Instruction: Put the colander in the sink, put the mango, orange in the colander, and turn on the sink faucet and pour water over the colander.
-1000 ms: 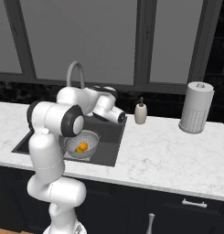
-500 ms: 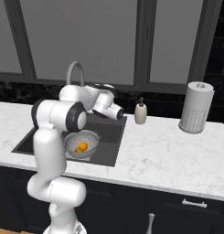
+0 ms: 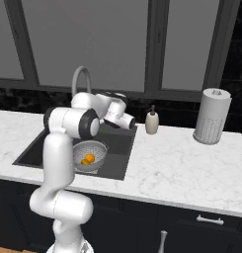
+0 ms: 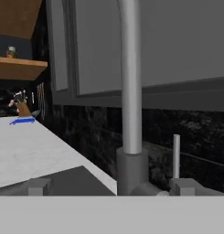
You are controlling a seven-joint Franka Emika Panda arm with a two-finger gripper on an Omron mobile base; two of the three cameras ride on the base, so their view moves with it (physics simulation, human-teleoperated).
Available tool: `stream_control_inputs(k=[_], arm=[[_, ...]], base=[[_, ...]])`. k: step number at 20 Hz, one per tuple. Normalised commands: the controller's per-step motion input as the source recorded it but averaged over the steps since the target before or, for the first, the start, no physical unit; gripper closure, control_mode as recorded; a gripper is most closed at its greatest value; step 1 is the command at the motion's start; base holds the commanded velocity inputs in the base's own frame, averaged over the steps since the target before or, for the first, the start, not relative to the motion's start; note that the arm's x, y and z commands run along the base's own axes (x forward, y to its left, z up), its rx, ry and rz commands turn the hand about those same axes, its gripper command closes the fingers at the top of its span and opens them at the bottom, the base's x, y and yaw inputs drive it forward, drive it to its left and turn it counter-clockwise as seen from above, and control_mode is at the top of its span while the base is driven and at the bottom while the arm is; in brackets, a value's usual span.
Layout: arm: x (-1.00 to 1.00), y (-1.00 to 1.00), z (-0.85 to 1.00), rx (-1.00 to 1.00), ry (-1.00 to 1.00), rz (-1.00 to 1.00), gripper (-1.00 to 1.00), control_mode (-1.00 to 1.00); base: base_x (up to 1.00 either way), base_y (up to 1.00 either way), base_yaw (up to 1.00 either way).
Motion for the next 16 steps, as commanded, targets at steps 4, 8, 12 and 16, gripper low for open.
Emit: stream_control_inputs(k=[4,8,12,16], arm=[[0.33,0.0,-0.14,0.01,0.0,0.07,-1.0,-1.0],[0.35,0.01,0.0,0.0,-0.02,0.04,-1.0,-1.0],[0.34,0.07,0.0,0.0,-0.01,0.0,-1.0,-1.0],[0.39,0.0,0.0,0.0,0.0,0.0,-1.0,-1.0]], base=[[0.0,0.0,0.0],[0.0,0.0,0.0],[0.0,0.0,0.0],[0.0,0.0,0.0]])
